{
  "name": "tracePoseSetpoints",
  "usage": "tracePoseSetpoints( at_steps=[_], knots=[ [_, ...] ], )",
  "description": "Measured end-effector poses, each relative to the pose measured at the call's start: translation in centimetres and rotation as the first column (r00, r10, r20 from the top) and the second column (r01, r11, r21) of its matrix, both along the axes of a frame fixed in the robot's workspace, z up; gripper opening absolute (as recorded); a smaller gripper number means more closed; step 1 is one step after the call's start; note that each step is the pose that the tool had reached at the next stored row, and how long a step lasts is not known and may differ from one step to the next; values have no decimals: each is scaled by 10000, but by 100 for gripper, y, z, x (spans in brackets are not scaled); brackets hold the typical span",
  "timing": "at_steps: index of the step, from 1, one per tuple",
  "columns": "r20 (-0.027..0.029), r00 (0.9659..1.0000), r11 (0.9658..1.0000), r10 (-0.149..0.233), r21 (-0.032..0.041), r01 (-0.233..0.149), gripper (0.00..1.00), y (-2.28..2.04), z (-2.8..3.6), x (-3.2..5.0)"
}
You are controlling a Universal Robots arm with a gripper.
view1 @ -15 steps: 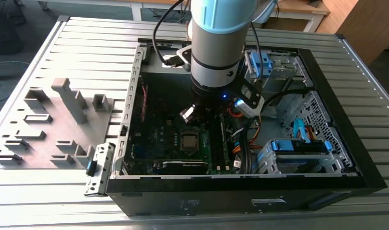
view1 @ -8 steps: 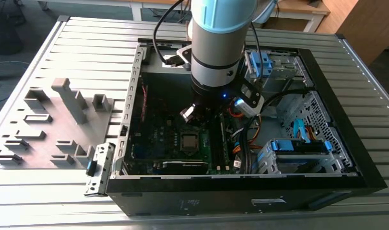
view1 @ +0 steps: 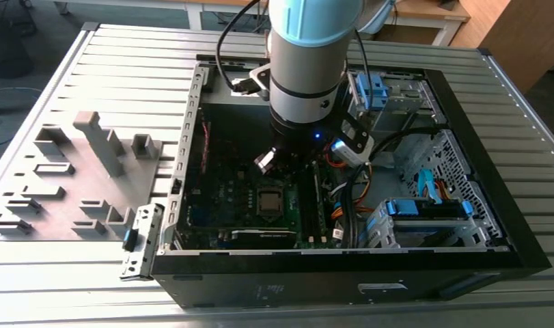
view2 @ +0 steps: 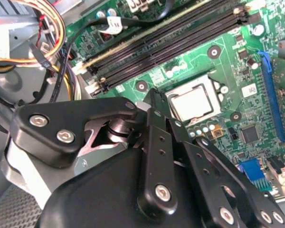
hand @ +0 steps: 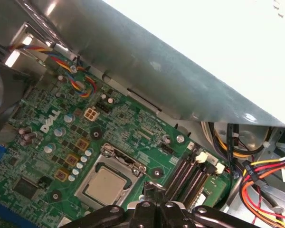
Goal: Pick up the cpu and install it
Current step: 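Close the cpu cover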
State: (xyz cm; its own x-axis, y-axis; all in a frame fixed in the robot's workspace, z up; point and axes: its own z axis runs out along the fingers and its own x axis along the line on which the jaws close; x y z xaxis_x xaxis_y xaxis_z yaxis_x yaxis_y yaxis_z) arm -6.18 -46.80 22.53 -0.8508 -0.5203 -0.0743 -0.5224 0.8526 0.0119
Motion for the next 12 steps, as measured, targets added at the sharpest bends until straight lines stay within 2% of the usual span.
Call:
tracePoseSetpoints(
  at_steps=[6, 12],
  knots=[
    [1, 10000, 10000, 1, 0, -1, 12, 0, -2, -87],
    [2, 10000, 10000, 1, 0, -1, 12, -1, -2, -126]
  ],
)
